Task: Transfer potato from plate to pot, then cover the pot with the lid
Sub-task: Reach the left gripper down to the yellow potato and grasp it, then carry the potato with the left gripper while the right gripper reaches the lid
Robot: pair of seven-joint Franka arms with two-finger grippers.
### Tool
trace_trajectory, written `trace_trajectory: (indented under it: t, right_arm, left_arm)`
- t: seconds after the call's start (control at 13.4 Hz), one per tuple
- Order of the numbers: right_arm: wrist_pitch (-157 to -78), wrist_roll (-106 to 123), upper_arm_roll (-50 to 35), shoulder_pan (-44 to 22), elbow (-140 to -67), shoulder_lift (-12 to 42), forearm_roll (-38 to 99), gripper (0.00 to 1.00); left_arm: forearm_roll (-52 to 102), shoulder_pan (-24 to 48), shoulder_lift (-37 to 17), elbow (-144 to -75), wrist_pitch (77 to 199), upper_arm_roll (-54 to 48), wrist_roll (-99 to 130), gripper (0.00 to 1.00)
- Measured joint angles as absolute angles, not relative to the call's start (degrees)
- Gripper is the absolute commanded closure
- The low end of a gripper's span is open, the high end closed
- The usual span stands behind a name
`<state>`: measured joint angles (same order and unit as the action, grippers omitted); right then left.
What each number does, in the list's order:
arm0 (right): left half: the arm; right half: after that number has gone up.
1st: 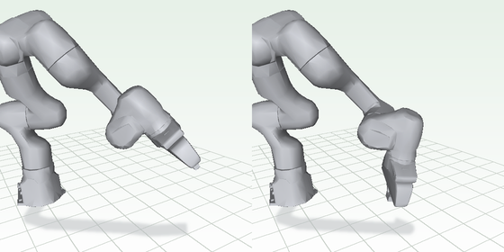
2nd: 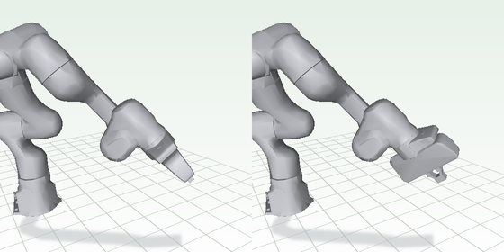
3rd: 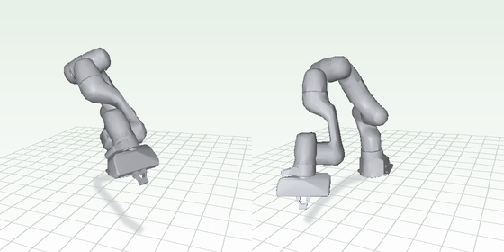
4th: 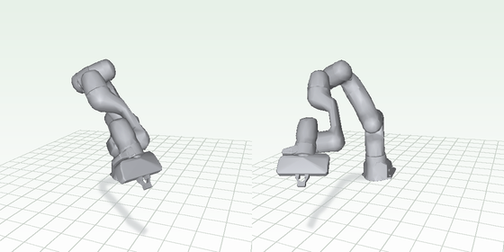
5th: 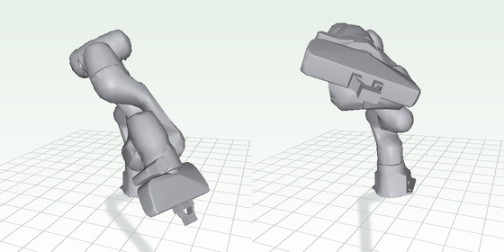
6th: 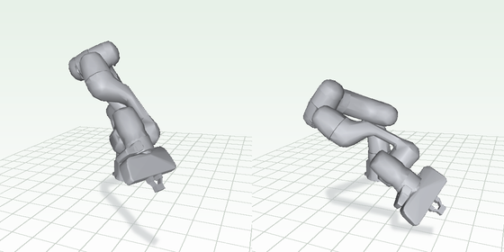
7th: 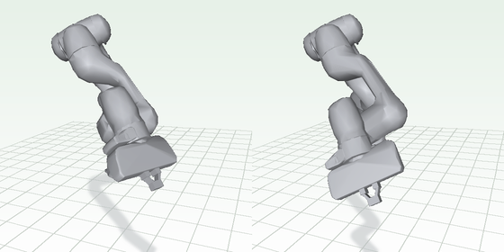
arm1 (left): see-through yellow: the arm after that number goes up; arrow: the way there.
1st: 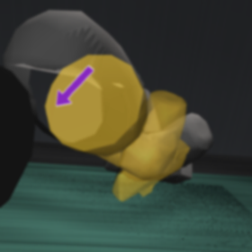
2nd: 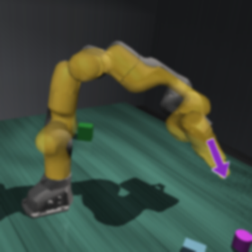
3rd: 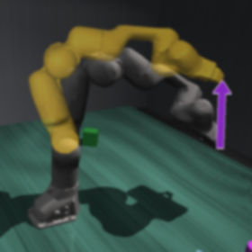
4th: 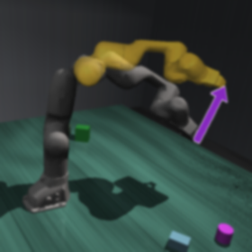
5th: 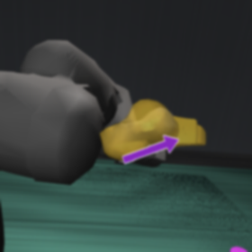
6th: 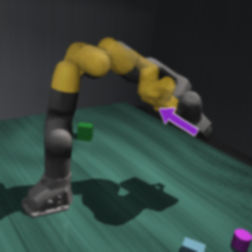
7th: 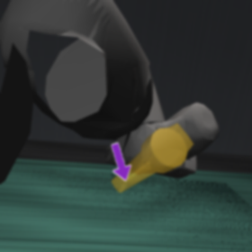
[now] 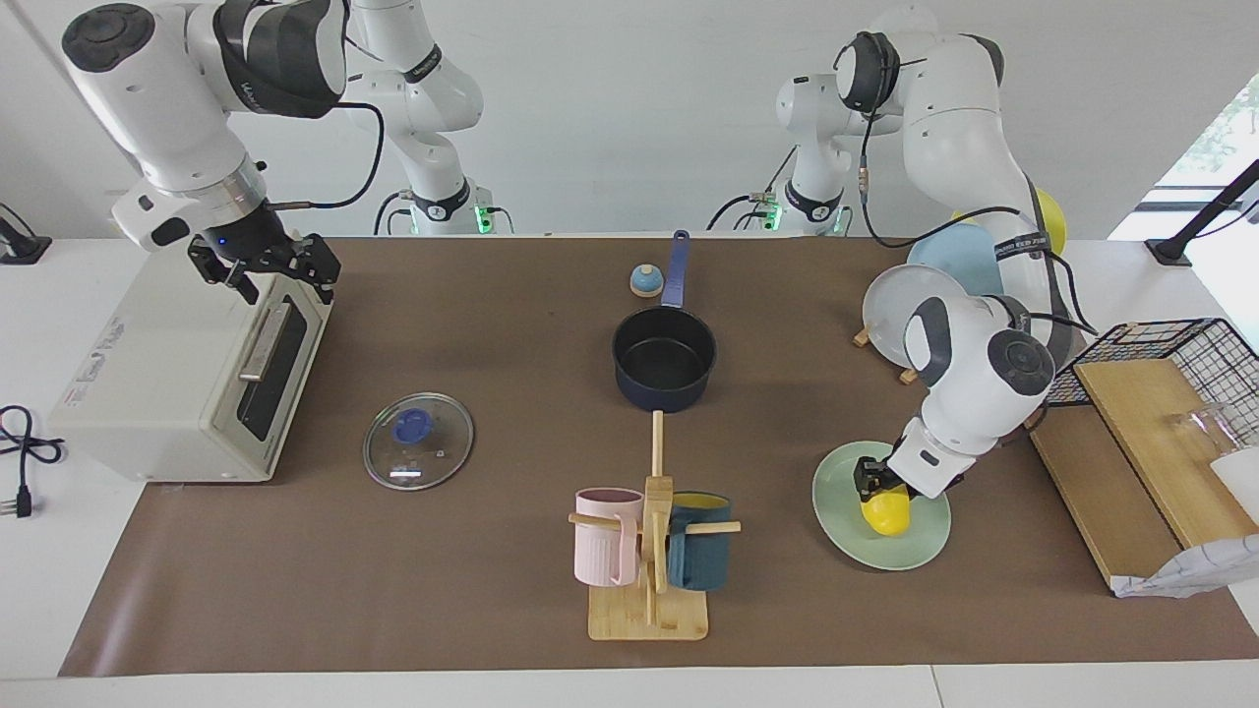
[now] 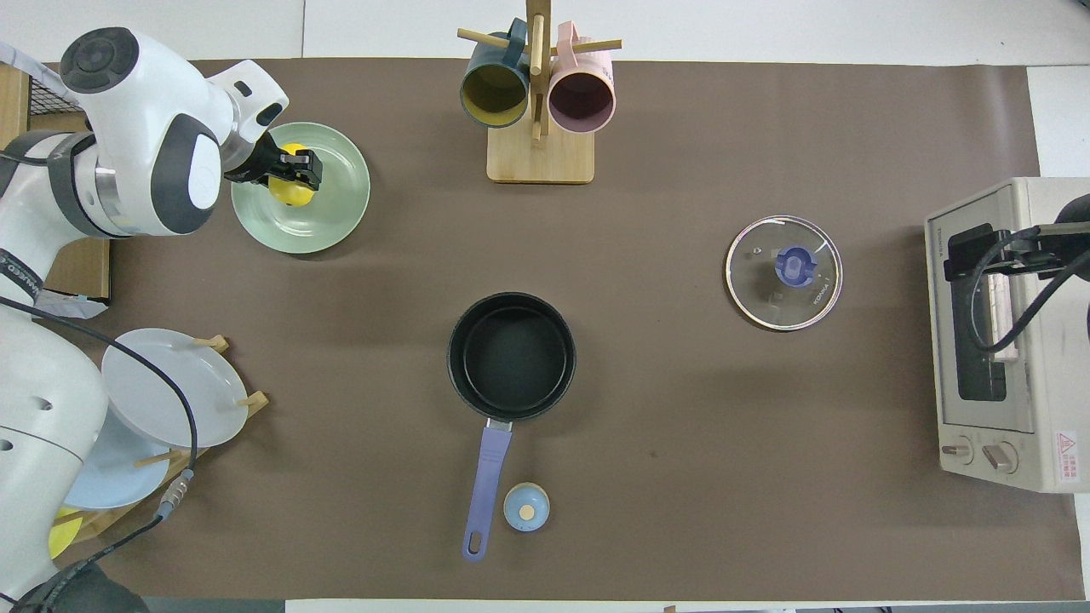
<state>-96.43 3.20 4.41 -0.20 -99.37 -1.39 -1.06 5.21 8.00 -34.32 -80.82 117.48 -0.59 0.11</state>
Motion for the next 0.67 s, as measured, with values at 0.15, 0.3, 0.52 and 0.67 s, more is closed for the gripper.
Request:
trace_trajectory:
  t: [0.15,0.3,0.52,0.67]
  right_arm:
    - [-96.43,3.20,4.41,-0.21,-99.37,-1.39,-1.06,0.00]
    - [-96.43,3.20,4.41,-0.21,-99.37,-1.39,-1.06,0.00]
    - [-96.43,3.20,4.41,-0.21,-99.37,-1.39,-1.06,0.00]
    - [-96.43,3.20,4.41,-0.22,-99.37,-1.39,-1.06,0.00]
  left_arm:
    - [10.38,7.93,-29.81,-78.62,112.57,-0.28,1.06,1.00]
    - [11.90,8.14,-21.87,-79.16,104.98,-0.53,6.01,1.00]
    - [12.34,13.83,-9.48,-86.75,98.41,-1.09,16.08,1.00]
    - [12.38,20.79,-3.77,-94.60,100.19,-1.26,23.59,1.00]
